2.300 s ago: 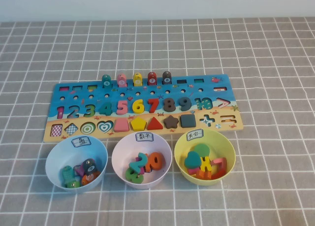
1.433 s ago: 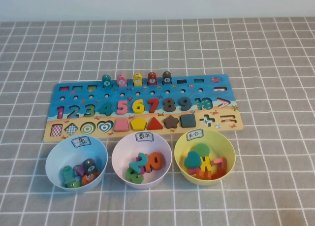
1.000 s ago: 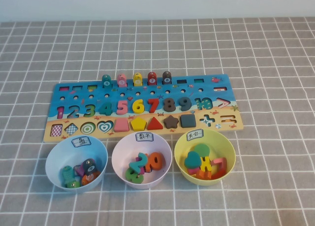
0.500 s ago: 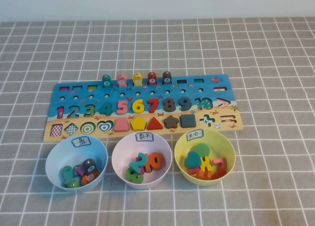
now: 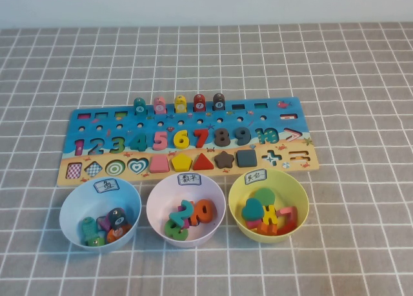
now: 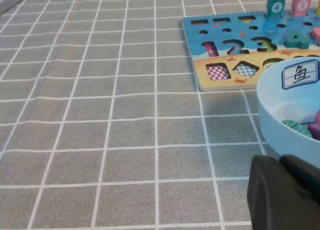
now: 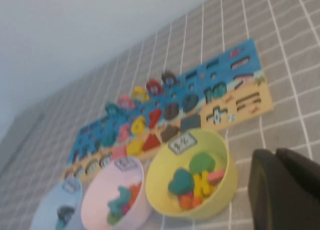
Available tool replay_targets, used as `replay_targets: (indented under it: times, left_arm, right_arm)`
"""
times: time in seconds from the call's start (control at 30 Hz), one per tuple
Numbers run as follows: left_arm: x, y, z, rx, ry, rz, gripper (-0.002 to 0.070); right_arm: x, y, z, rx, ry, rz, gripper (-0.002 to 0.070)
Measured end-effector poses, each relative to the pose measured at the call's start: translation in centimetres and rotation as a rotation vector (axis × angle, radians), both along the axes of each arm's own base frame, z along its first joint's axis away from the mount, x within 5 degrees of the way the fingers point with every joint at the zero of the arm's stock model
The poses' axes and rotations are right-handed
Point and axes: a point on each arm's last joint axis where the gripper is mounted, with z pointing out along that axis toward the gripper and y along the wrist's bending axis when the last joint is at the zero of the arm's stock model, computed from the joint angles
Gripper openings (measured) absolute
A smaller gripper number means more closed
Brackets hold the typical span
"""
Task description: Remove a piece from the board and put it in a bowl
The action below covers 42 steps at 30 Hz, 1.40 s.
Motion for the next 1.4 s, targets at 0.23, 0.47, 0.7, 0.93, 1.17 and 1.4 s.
replay_targets:
  times: [0.23,0.47,0.7,0.93,1.17,1.4]
  left_arm:
    - [0.0,0.0,0.0,0.0,0.0,0.0,-0.0003]
    - [0.0,0.0,0.0,0.002,0.0,0.0,-0.0003]
    - [0.0,0.0,0.0,0.002,0.0,0.0,-0.0004]
    - [0.0,0.0,0.0,0.002,0.0,0.0,-0.0004]
    - [0.0,0.0,0.0,0.002,0.0,0.0,-0.0004]
    - [0.0,0.0,0.0,0.002,0.0,0.0,-0.0004]
  right_arm:
    - [3.9,1.6,3.5,-0.24,0.309,0.238,-0.0018]
    - [9.6,2.3,5.3,-0.392,0.549,0.378,-0.0018]
    - [15.2,4.3,6.5,-0.497,0.64,0.488,-0.0018]
    - [19.5,10.2,7.3,-0.633,0.672,0.555,-0.0018]
    - [23.0,17.0,7.1,-0.738,0.722,0.592,0.0001]
    - [26.7,21.6,5.1,-0.805,0.794,0.627,0.0194]
